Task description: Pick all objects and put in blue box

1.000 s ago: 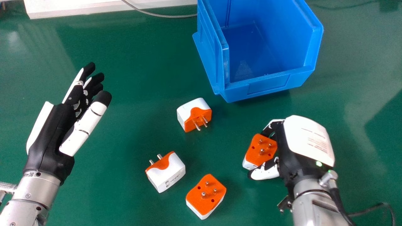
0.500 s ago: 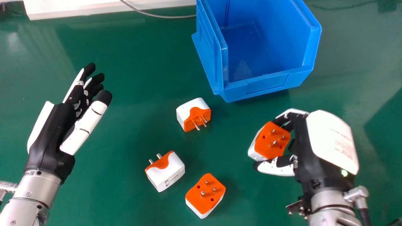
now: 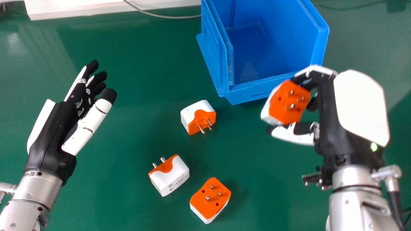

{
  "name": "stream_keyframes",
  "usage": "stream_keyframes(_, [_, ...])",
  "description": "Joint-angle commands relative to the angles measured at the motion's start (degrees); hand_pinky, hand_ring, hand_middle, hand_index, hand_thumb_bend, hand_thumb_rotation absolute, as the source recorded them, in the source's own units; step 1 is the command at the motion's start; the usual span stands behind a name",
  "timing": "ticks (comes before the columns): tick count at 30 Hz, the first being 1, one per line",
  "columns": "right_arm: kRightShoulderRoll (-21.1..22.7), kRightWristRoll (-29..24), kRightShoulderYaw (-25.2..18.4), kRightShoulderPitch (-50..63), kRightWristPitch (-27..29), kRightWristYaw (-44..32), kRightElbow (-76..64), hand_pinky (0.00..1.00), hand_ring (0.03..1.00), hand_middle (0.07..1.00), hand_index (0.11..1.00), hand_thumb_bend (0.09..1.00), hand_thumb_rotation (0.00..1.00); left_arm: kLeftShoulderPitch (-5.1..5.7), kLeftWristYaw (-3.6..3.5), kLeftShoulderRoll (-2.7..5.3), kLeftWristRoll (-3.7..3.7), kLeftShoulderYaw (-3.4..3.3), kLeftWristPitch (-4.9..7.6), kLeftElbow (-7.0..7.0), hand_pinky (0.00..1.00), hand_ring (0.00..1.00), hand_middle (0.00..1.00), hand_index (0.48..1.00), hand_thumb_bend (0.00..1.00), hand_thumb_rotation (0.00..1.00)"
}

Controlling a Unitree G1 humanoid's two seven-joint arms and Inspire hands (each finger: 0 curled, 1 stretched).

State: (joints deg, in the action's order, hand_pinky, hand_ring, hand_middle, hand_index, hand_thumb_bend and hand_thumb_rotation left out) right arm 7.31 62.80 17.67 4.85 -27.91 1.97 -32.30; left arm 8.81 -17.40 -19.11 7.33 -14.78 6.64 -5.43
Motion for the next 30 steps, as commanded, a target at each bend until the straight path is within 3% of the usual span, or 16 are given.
stream_keyframes(1, [0.45,0.99,-1.79,-3.56,1.09,-0.53,-0.45,0.32,0.435,0.535,0.517,0.491,0.0,0.21,0.04,-0.48,0.02,-0.15,0.39,-1.33,0.92,0.95,0.95,0.969,0.57,0.73])
stream_keyframes(16, [3.83,-4.35,-8.14,-24.53,3.19,-3.16,14.32,0.32,0.438,0.538,0.506,0.492,0.0,0.79,-0.07,-0.67,-0.04,-0.23,0.3,-1.96,0.91,0.95,0.95,0.968,0.56,0.73])
stream_keyframes(30, [6.75,-7.03,-4.78,-50.05,4.05,0.03,47.52,0.3,0.427,0.539,0.53,0.487,0.0,0.69,-0.03,-0.75,-0.22,-0.19,0.04,-1.92,0.91,0.95,0.95,0.968,0.56,0.72])
